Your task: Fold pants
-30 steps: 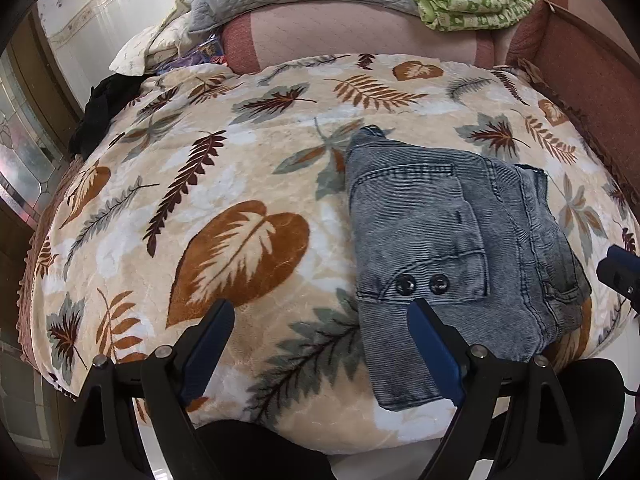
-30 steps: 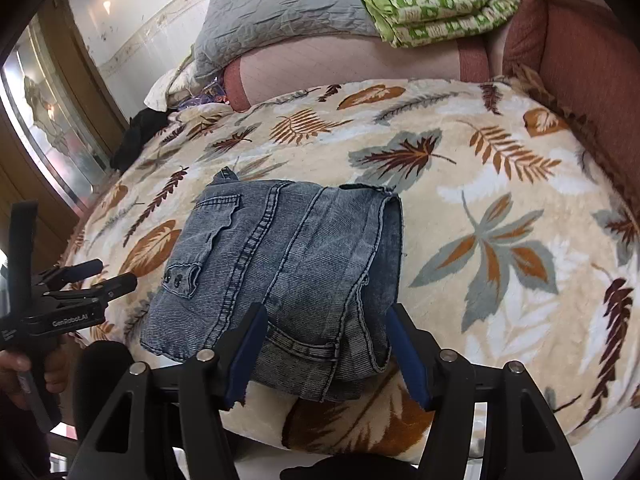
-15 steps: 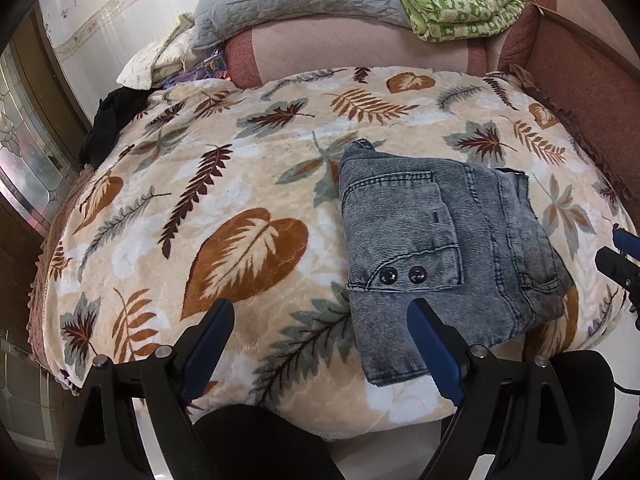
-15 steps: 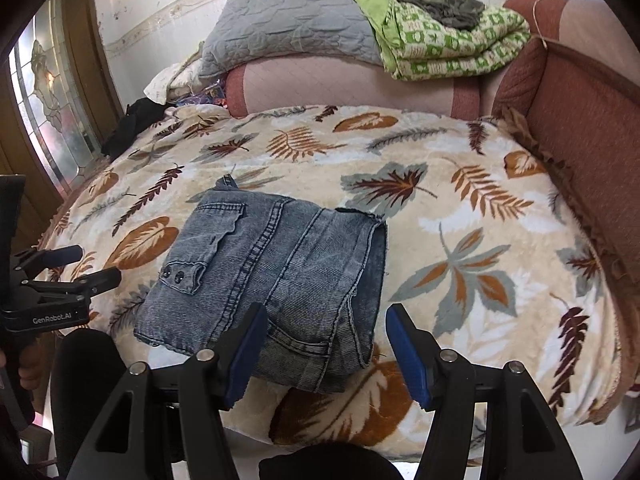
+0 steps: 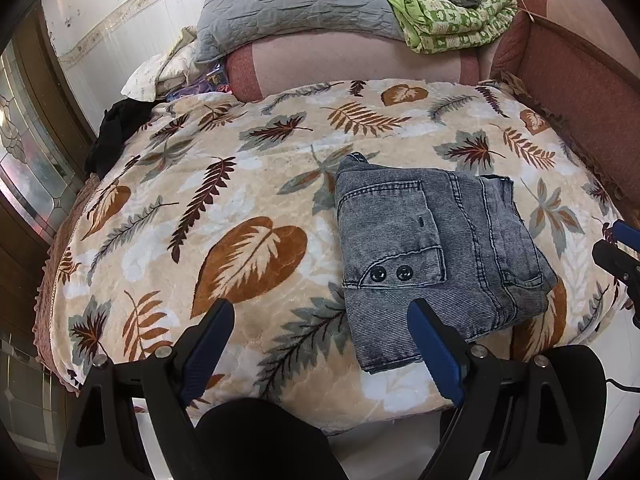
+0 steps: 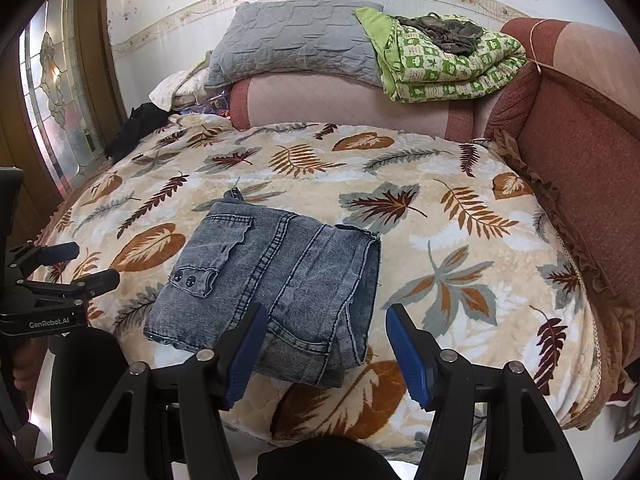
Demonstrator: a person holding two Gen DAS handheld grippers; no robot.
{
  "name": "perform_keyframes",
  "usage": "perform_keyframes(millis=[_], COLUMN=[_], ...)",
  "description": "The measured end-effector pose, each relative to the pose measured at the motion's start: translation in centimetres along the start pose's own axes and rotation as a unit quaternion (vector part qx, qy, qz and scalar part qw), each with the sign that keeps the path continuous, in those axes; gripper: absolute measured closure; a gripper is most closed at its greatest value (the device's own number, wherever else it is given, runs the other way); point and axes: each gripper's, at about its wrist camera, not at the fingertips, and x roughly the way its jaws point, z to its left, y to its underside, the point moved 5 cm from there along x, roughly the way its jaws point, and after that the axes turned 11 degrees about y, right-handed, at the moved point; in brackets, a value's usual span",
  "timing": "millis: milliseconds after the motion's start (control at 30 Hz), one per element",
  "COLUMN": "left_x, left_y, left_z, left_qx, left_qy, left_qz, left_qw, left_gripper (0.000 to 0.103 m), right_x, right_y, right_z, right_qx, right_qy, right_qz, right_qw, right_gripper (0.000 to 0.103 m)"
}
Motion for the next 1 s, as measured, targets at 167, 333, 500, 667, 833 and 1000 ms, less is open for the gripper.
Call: perform_keyframes(millis=[167, 333, 500, 667, 833, 1000], left_x=[0.3, 0.7, 1.2, 1.3, 1.5, 1.7], left_y=[0.1, 0.1, 0.2, 0.3, 0.4, 0.4], left_z=[0.0, -0.1, -0.1, -0.1, -0.2, -0.2], left_qx=[0.0, 0.0, 0.0, 0.0, 0.0, 0.0], left_qy=[0.0, 0.001, 0.0, 0.001, 0.001, 0.001], left_qz=[0.004, 0.009, 0.012, 0.012, 0.015, 0.018], left_qw=[1.0, 1.0, 0.9999, 0.9999, 0.9999, 0.9998], left_gripper=[0.014, 0.015, 0.015, 0.015, 0.015, 0.015], right_x=[0.3, 0.7, 1.1, 1.2, 1.3, 1.6], right_y=[0.0, 0.1, 0.3, 0.4, 0.5, 0.6], right_z=[0.1, 0.1, 0.0, 0.0, 0.0, 0.0], right_qx=[-0.004, -0.004, -0.003, -0.003, -0.003, -0.003], right_qy=[0.004, 0.005, 0.004, 0.005, 0.005, 0.006], right_qz=[0.003, 0.007, 0.011, 0.013, 0.015, 0.019], right_qw=[1.0, 1.0, 1.0, 1.0, 1.0, 1.0], right_gripper=[0.038, 0.038, 0.038, 0.038, 0.038, 0.038])
